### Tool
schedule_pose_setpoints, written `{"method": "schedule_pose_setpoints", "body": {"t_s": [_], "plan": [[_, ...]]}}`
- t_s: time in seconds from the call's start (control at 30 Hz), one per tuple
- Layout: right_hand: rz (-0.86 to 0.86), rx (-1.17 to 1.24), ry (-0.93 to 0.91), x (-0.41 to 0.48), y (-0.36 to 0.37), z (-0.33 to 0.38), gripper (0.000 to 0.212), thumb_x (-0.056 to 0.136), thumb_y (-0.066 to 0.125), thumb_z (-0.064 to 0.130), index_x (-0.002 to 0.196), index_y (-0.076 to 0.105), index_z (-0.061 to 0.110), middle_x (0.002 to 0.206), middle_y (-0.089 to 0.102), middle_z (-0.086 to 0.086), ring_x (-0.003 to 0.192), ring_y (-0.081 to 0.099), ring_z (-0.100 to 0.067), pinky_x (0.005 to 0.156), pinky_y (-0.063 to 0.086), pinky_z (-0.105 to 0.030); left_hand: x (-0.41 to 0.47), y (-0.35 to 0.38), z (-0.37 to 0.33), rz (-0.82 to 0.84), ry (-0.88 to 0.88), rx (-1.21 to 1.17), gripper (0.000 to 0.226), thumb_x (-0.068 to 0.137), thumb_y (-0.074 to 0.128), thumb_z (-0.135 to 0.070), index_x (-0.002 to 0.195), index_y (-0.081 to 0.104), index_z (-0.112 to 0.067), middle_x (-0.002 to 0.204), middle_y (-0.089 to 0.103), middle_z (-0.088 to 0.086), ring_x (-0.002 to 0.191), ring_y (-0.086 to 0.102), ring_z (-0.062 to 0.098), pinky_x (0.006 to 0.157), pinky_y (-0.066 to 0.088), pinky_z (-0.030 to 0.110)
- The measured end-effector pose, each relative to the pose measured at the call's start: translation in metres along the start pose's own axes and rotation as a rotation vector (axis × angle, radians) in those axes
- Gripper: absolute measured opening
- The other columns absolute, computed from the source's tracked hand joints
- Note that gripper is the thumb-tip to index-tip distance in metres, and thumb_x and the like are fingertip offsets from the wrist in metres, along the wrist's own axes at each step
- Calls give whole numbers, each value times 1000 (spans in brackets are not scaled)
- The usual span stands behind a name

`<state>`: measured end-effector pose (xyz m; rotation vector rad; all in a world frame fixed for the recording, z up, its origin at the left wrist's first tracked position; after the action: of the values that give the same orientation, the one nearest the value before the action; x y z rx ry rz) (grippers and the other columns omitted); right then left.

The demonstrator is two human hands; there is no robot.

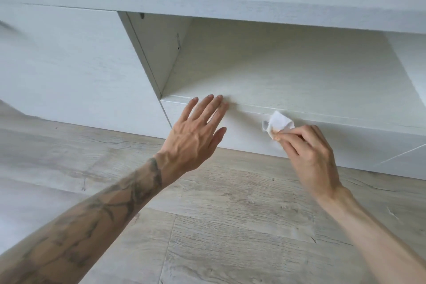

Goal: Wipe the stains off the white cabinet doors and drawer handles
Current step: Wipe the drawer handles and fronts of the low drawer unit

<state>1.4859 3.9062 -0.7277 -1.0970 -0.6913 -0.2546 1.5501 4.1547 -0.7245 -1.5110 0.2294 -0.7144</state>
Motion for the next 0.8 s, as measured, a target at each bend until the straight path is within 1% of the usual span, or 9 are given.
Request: {"method": "schedule_pose_setpoints", "body": {"t_s": [0.03, 0.1, 0.2, 0.27, 0.33, 0.4, 0.6, 0.7, 0.8], "plan": [[-15, 20, 5, 2, -4, 6, 10, 95, 74, 0, 103, 80, 0, 96, 69, -10, 86, 62, -29, 74, 56, -41, -7, -7, 4, 9, -11, 15, 59, 115, 31, -41, 164, 30, -10, 171, 27, 10, 160, 22, 27, 132, 16, 48], [-26, 79, 14, 10, -6, 24, 12, 97, 70, 5, 101, 79, 0, 97, 69, -9, 86, 63, -29, 82, 53, -32, -19, -23, 14, 27, -37, 42, 59, 115, 31, -43, 164, 29, -11, 171, 27, 10, 160, 22, 27, 132, 17, 48], [-26, 186, 2, 37, -7, 64, 12, 95, 69, 7, 101, 79, 1, 98, 69, -7, 87, 62, -27, 84, 48, -27, -41, -54, 33, 33, -90, 81, 57, 115, 34, -43, 164, 32, -13, 170, 30, 10, 159, 25, 27, 130, 20, 48], [-42, 260, -27, 62, -5, 96, 14, 94, 71, 6, 105, 79, 2, 99, 68, -5, 88, 62, -26, 83, 49, -27, -58, -78, 51, 24, -133, 112, 56, 115, 35, -43, 162, 35, -13, 169, 34, 10, 158, 27, 27, 130, 21, 48], [-67, 299, -58, 86, -3, 126, 18, 93, 74, 3, 110, 80, 4, 99, 68, -5, 88, 61, -26, 79, 51, -31, -77, -100, 69, 10, -181, 136, 55, 114, 35, -43, 161, 39, -13, 168, 36, 8, 158, 29, 26, 129, 22, 48], [-92, 328, -90, 107, 0, 161, 19, 91, 77, 2, 109, 81, 6, 98, 68, -3, 87, 60, -27, 76, 49, -32, -97, -124, 96, -11, -242, 156, 54, 114, 34, -42, 159, 41, -13, 167, 38, 8, 157, 31, 25, 129, 24, 47], [-112, 405, -155, 162, 22, 257, 15, 90, 79, 5, 105, 82, 8, 96, 68, 0, 88, 60, -25, 77, 49, -31, -146, -170, 202, -112, -422, 173, 55, 112, 34, -43, 157, 45, -12, 163, 44, 8, 154, 36, 26, 128, 27, 47], [-88, 420, -152, 188, 42, 306, 14, 91, 80, 6, 104, 81, 9, 96, 67, 0, 89, 61, -24, 75, 50, -32, -165, -185, 258, -144, -445, 165, 56, 112, 35, -42, 157, 45, -11, 163, 43, 9, 154, 36, 28, 126, 29, 50], [-88, 385, -148, 212, 63, 351, 14, 91, 80, 7, 104, 80, 11, 96, 67, 2, 90, 61, -24, 76, 52, -34, -175, -196, 313, -164, -414, 179, 55, 112, 36, -41, 157, 44, -11, 164, 42, 10, 154, 34, 29, 128, 26, 49]]}}
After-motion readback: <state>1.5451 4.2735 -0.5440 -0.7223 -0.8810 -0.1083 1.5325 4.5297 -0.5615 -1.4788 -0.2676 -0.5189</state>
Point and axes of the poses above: each hand's wrist, its own x-axis towards the middle knuckle, its own y-axis out of the palm, z = x × y, the point moved 6 cm from there along x, towards the middle knuckle
